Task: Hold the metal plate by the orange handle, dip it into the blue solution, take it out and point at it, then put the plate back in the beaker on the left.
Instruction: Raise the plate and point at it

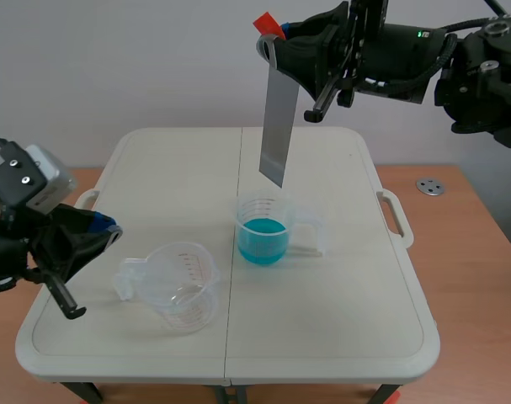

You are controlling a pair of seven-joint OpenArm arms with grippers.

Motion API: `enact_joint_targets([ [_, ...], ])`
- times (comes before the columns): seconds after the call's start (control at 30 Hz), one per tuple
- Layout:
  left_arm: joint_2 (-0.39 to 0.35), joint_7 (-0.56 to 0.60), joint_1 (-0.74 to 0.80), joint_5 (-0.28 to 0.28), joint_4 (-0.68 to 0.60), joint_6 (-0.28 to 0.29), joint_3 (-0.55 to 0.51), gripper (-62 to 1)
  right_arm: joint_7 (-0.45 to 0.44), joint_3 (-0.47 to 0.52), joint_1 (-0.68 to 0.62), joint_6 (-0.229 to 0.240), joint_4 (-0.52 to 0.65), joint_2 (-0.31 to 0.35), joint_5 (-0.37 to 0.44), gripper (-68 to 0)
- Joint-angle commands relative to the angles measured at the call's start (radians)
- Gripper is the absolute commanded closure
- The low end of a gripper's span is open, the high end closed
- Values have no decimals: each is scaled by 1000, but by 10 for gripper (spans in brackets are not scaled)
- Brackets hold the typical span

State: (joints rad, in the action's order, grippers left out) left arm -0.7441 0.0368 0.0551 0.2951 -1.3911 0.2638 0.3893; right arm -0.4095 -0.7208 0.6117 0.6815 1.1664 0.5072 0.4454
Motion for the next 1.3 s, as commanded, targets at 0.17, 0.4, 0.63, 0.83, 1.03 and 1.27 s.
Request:
enact_joint_targets([
  [0.17,134,-3,-191,-34,96,16,128,-94,-11,15,31,1,16,17,19,-13],
  [0.4,260,-8,-317,-101,196,21,214,-94,0,15,31,1,16,16,18,-13],
  [0.63,351,-7,-393,-110,279,7,227,-94,0,15,31,1,16,16,18,-13],
  [0.83,367,0,-408,-140,296,0,227,-94,0,15,31,1,16,16,18,-13],
  [1.03,367,0,-408,-154,296,-7,227,-94,0,15,31,1,16,16,18,-13],
  [1.27,366,0,-407,-154,296,-7,227,-94,0,15,31,1,16,16,18,-13],
])
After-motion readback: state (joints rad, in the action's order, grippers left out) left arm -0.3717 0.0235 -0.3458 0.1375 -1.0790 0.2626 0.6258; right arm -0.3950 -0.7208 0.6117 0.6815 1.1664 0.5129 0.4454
